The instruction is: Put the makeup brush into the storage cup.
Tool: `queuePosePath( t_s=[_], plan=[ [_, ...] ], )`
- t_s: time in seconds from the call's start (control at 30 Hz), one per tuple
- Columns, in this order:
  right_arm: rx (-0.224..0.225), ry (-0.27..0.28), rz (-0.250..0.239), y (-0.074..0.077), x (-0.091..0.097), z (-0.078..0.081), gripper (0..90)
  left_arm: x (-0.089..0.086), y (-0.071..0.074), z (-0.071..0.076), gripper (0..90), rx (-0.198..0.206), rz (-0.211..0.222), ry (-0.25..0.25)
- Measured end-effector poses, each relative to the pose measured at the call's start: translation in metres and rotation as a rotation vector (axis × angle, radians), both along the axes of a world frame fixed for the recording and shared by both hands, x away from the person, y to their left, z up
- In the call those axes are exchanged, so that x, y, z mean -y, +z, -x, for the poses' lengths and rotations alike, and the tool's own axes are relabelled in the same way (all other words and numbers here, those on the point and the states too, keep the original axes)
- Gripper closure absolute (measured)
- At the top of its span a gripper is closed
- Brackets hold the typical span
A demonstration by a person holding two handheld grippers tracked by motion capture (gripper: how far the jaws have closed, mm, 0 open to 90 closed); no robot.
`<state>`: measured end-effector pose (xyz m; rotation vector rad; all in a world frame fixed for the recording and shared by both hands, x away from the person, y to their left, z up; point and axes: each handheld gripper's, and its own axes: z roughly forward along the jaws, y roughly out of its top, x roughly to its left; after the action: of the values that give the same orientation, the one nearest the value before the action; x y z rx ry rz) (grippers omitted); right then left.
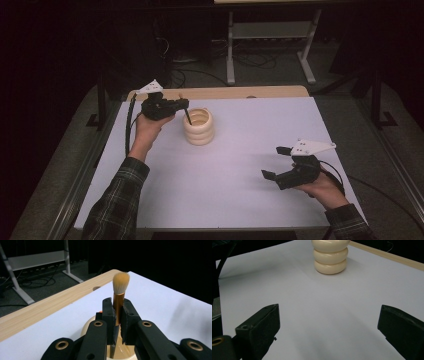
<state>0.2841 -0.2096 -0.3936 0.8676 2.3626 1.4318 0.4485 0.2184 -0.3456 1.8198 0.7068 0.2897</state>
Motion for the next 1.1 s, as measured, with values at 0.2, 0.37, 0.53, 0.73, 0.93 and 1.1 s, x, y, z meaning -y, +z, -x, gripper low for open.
queuePosePath(
  t_s=[0.2,0.37,0.53,0.73,0.93,1.1],
  plan=[
    [0.0,0.0,0.001,-0.0001,-0.0003,0.0,3.3,0.0004,0.0012,0.0002,67.1,0.007,0.007,0.008],
    [0.001,0.002,0.002,-0.0001,-0.0005,0.0001,3.3,0.0013,0.0017,-0.0014,39.0,0.011,0.015,0.009],
    [-0.001,0.004,0.003,-0.0004,-0.0008,0.0001,3.3,0.0052,0.0024,-0.0011,14.3,0.018,-0.013,0.019],
    [-0.002,0.004,0.003,-0.0003,-0.0007,0.0002,3.3,0.0074,0.0013,-0.0025,1.1,0.01,-0.021,0.024],
    [-0.003,0.003,0.002,-0.0003,-0.0007,0.0,3.3,0.0083,0.0039,0.0009,0.0,0.011,-0.015,0.007],
    [-0.001,0.004,-0.002,0.0,0.0004,-0.0002,3.3,0.007,0.0084,0.0045,0.0,0.011,-0.01,0.007]
  ],
)
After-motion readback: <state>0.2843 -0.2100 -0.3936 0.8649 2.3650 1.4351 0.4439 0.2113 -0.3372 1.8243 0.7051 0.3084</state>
